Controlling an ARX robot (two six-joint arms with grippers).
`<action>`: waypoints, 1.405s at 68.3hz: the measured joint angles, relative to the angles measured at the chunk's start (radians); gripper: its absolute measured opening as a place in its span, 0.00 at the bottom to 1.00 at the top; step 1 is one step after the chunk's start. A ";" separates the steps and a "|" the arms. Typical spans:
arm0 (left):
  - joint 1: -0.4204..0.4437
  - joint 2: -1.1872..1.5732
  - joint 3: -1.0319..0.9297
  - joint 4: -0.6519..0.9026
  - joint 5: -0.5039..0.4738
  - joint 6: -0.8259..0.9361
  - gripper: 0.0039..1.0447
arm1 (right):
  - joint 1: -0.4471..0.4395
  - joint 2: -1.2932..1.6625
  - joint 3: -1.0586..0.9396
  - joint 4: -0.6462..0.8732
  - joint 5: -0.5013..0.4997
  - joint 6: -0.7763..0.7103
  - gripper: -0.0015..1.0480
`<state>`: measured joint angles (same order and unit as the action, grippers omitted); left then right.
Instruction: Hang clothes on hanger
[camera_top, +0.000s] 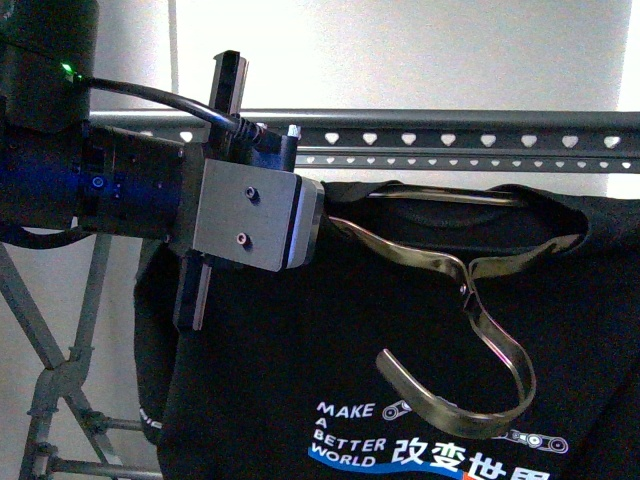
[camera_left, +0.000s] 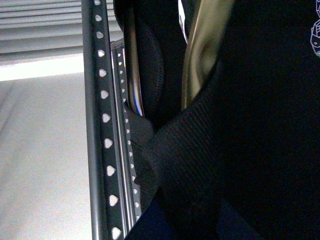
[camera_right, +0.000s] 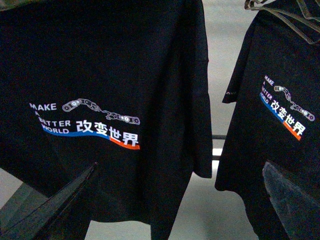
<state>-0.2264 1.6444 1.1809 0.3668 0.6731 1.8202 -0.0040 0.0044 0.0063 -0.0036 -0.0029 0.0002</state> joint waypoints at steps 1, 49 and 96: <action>0.000 0.000 0.000 0.000 0.000 0.000 0.04 | 0.000 0.000 0.000 0.000 0.000 0.000 0.93; 0.003 0.003 0.000 0.000 -0.006 0.014 0.04 | -0.407 0.817 0.410 0.430 -0.824 -0.264 0.93; 0.001 0.003 0.000 0.000 0.000 0.014 0.04 | -0.101 1.321 0.801 0.500 -0.624 -1.402 0.93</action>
<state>-0.2256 1.6474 1.1809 0.3668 0.6735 1.8347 -0.1055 1.3258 0.8070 0.4969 -0.6273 -1.4021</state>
